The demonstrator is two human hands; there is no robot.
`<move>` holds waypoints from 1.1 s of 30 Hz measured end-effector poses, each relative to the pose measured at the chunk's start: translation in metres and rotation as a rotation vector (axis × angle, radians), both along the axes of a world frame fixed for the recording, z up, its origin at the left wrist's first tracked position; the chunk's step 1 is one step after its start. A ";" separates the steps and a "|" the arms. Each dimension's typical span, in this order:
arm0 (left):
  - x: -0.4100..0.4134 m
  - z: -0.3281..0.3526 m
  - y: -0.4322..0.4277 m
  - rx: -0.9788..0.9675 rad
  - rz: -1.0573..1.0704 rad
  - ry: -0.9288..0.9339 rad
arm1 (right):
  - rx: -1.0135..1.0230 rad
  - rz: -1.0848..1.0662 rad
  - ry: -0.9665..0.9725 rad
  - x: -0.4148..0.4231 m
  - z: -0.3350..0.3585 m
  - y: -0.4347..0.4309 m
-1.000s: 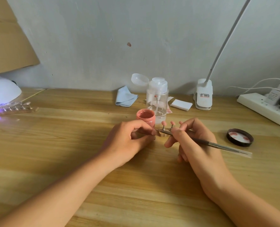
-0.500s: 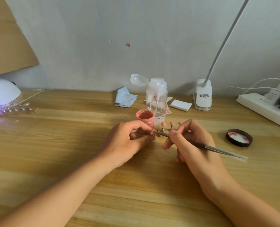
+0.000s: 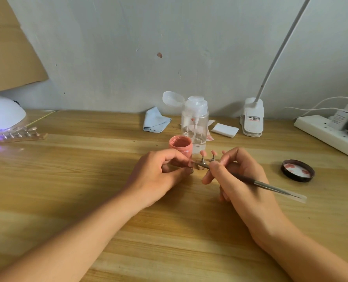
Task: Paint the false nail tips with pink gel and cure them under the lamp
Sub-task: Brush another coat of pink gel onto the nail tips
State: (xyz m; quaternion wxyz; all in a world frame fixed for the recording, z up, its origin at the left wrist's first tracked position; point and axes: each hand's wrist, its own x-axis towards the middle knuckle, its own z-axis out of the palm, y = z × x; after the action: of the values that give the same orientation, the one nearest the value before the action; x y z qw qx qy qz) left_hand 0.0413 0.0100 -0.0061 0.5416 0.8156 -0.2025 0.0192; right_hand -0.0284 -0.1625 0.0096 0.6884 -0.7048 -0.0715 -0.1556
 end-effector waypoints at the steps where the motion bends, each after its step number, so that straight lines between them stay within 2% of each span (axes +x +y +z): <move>1: 0.000 0.000 0.000 0.002 0.002 -0.002 | -0.013 0.006 0.003 0.000 0.000 0.000; 33: 0.000 0.000 0.001 0.094 0.060 -0.094 | -0.029 -0.008 0.039 0.000 0.003 0.001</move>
State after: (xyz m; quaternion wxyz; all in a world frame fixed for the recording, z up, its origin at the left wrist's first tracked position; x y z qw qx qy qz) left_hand 0.0409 0.0105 -0.0065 0.4917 0.8441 -0.2041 0.0641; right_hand -0.0285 -0.1617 0.0128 0.6789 -0.7178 -0.0575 -0.1435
